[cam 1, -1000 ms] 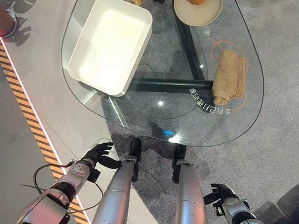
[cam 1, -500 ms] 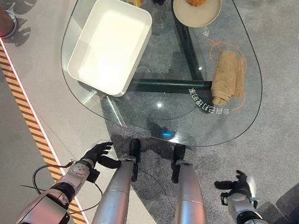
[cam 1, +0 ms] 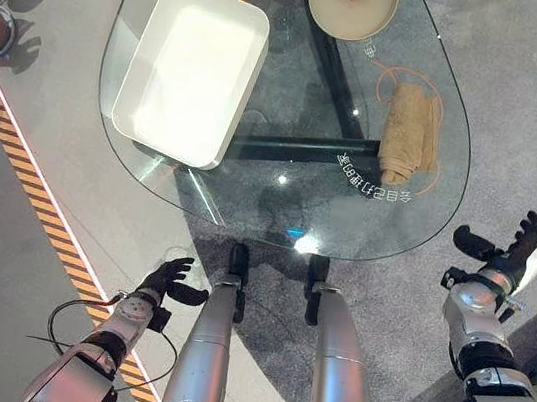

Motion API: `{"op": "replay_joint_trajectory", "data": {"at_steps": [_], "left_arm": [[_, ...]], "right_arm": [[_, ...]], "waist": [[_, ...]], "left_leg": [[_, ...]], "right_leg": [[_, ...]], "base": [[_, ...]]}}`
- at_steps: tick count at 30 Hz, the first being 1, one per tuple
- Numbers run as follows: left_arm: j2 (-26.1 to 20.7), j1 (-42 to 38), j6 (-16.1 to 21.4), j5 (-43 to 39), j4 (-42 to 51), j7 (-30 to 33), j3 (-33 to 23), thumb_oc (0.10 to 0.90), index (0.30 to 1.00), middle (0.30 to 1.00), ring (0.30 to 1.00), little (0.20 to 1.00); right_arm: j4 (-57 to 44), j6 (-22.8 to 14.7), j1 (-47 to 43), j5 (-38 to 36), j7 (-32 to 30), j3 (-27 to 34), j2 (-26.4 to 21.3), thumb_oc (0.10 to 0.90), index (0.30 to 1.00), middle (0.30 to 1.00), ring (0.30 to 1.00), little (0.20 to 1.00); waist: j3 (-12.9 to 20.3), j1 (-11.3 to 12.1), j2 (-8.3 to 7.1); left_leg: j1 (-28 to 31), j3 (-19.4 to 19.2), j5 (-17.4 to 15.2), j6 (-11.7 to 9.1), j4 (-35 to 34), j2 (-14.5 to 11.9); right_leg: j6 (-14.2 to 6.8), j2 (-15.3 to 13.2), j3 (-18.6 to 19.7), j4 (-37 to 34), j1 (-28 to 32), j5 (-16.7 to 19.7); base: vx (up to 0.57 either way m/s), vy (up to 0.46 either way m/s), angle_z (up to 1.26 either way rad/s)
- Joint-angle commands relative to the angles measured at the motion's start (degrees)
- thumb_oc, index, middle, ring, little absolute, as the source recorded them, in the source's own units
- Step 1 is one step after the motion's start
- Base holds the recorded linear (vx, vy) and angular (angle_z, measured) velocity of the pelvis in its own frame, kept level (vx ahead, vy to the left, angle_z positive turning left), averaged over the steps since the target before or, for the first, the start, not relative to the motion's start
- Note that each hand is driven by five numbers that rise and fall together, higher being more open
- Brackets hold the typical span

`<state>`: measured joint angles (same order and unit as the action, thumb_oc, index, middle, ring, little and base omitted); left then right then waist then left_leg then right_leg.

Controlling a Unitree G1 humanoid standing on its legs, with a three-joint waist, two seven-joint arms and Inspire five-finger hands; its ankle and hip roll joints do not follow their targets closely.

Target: Wipe the table with a cloth and put it in the basket.

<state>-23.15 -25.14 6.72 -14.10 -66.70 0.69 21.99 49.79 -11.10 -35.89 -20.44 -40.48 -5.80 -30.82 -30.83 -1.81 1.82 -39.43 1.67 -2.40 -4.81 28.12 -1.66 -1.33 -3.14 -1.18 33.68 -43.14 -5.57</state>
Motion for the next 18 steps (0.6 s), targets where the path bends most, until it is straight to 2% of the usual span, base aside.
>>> {"op": "replay_joint_trajectory", "data": {"at_steps": [1,2,4,7,18], "left_arm": [[-1.5,5.2,-1.6,-0.7,0.2,0.7,-0.1,0.8,0.9,0.9,0.9,0.9],[-1.1,5.0,-1.8,-0.8,0.3,0.9,0.1,0.8,0.9,0.9,0.9,0.9],[-1.0,4.9,-1.8,-0.7,0.4,1.0,0.1,0.8,0.9,0.9,0.9,0.9],[-0.6,4.5,-2.2,-0.5,0.6,1.0,0.6,0.8,0.9,0.9,0.9,0.9],[0.9,4.0,-2.8,0.2,1.1,1.4,1.2,0.8,0.9,0.9,0.9,0.9]], "right_arm": [[-6.1,-3.8,-0.5,-0.2,-6.0,0.0,-5.3,0.8,0.9,0.9,0.9,0.9],[-9.7,-3.0,-3.0,0.5,-6.9,-1.1,-5.2,0.8,0.9,0.9,0.9,0.9],[-10.1,-3.1,-3.4,0.7,-7.0,-1.3,-5.1,0.8,0.9,0.9,0.9,0.9],[-13.9,-1.0,-6.8,2.2,-7.1,-3.3,-4.3,0.8,0.9,0.9,0.9,0.9],[-16.4,5.1,-14.4,3.1,-5.9,-8.5,-2.8,0.8,0.9,0.9,0.9,0.9]], "waist": [[1.0,0.0,-0.03],[1.0,0.0,0.08],[1.0,0.0,0.1],[1.0,0.3,0.21],[1.0,1.3,0.92]], "left_leg": [[0.2,-2.5,-3.1,3.3,2.8,3.5],[0.4,-2.6,-2.9,3.2,2.3,3.5],[0.3,-2.6,-2.9,3.2,2.2,3.5],[0.6,-2.7,-2.8,3.0,1.8,3.4],[1.8,-3.0,-2.0,2.8,-0.3,3.6]], "right_leg": [[0.4,1.8,-2.6,-0.6,3.9,-1.3],[0.4,1.8,-2.6,-1.3,4.0,-1.2],[0.4,1.7,-2.6,-1.3,4.0,-1.2],[0.4,1.6,-2.5,-1.8,4.3,-1.3],[1.0,1.7,-2.5,-3.1,5.1,-1.4]], "base": [[-0.04,0.058,0.01],[-0.04,0.057,-0.01],[-0.02,0.024,-0.03],[0.0,0.0,0.0],[0.0,0.0,0.0]]}}
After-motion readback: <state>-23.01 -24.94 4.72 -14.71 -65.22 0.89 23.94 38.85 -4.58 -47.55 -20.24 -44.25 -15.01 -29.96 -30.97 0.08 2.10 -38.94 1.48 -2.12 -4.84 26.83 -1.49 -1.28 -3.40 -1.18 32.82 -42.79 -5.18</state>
